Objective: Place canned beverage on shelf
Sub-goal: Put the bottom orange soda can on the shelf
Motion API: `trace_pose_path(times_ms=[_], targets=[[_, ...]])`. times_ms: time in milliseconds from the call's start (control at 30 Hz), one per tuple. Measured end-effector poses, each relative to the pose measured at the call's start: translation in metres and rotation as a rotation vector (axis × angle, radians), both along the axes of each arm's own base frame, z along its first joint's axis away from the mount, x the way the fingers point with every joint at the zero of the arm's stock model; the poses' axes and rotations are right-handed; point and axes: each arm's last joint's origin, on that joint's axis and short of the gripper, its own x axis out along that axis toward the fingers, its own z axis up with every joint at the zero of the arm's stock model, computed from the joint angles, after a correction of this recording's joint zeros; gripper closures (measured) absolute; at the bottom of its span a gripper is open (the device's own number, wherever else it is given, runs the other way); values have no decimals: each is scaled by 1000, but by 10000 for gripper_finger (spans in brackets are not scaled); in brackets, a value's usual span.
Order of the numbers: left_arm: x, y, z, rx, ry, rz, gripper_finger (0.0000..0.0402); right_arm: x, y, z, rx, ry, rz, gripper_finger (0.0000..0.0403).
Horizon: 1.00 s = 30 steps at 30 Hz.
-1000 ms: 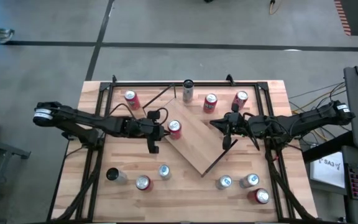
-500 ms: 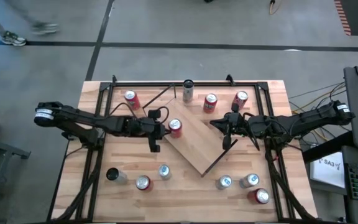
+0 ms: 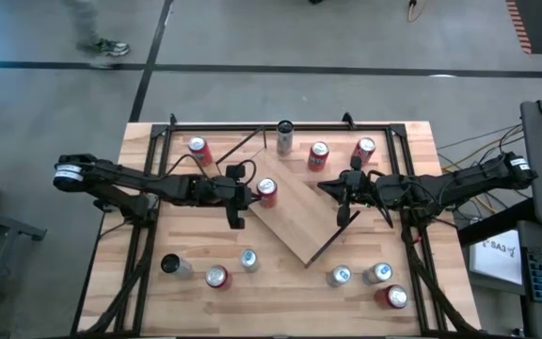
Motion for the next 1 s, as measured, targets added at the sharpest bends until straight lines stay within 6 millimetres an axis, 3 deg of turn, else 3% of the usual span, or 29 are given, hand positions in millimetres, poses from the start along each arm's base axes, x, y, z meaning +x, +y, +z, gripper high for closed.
trace_pose_path(times_ms=[1000], targets=[[1,-1,-3,-59,6,-6,402,0,0,0,-17,5,4,394]])
